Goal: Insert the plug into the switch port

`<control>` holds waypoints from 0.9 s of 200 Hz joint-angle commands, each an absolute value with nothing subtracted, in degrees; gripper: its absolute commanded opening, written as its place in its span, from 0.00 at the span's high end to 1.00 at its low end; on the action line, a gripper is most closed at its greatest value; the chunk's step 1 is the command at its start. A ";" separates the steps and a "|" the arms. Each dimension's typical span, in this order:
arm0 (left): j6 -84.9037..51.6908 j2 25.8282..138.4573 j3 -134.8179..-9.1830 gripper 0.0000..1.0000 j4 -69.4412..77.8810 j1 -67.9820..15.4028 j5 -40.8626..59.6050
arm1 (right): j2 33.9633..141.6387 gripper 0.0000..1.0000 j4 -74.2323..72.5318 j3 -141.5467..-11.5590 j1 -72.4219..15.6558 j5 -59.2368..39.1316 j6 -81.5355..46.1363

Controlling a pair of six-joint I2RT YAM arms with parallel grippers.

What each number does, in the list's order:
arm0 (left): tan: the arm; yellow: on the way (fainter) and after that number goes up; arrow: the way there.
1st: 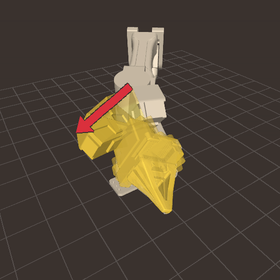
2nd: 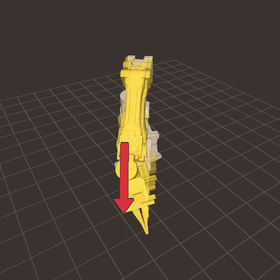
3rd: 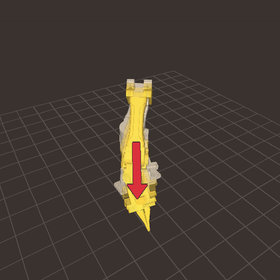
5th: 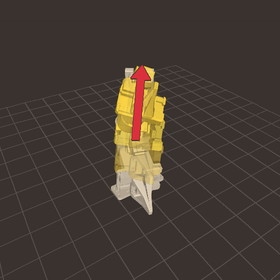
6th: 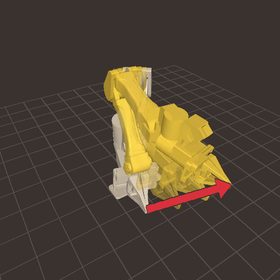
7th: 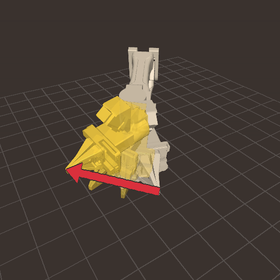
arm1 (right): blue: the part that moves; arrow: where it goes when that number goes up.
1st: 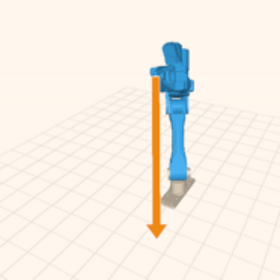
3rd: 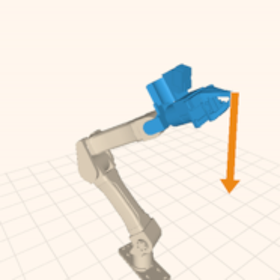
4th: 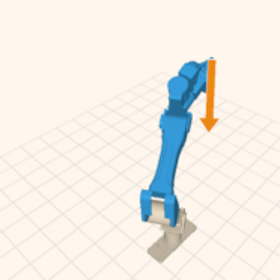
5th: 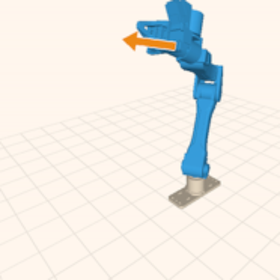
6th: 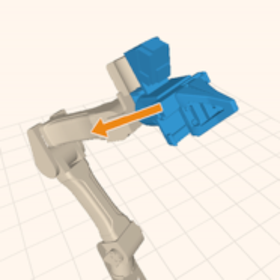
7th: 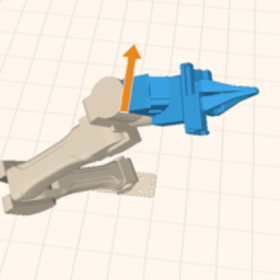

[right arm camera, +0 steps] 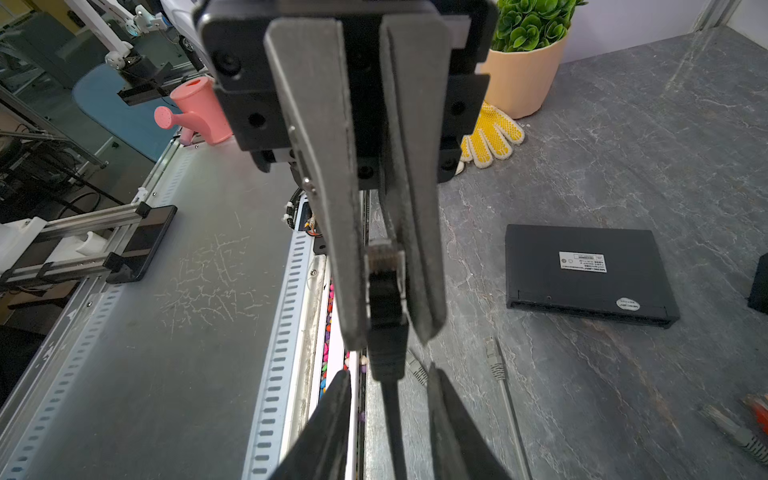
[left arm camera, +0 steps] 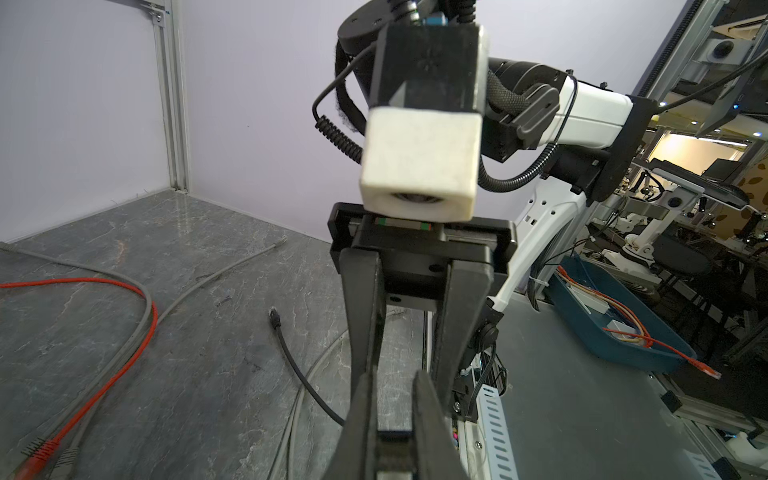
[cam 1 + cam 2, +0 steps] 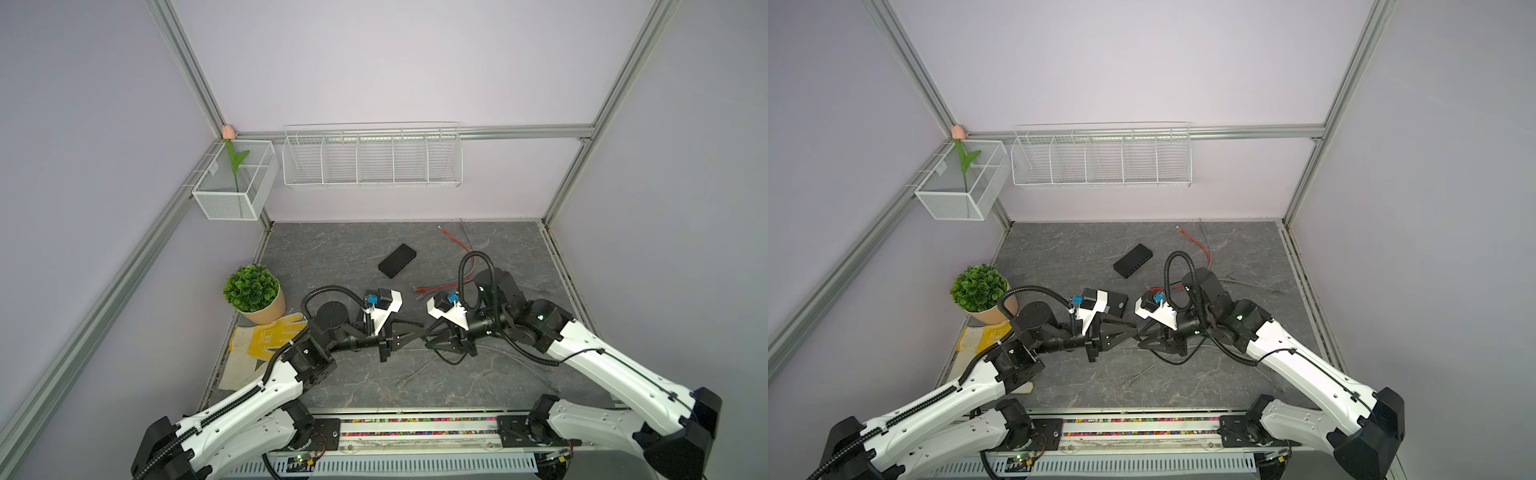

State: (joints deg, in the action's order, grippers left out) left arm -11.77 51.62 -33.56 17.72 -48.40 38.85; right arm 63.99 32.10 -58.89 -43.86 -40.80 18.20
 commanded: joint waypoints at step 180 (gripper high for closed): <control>-21.72 48.40 -34.55 0.17 6.67 -38.36 7.85 | 64.28 0.93 34.11 -61.56 -47.36 -10.20 14.98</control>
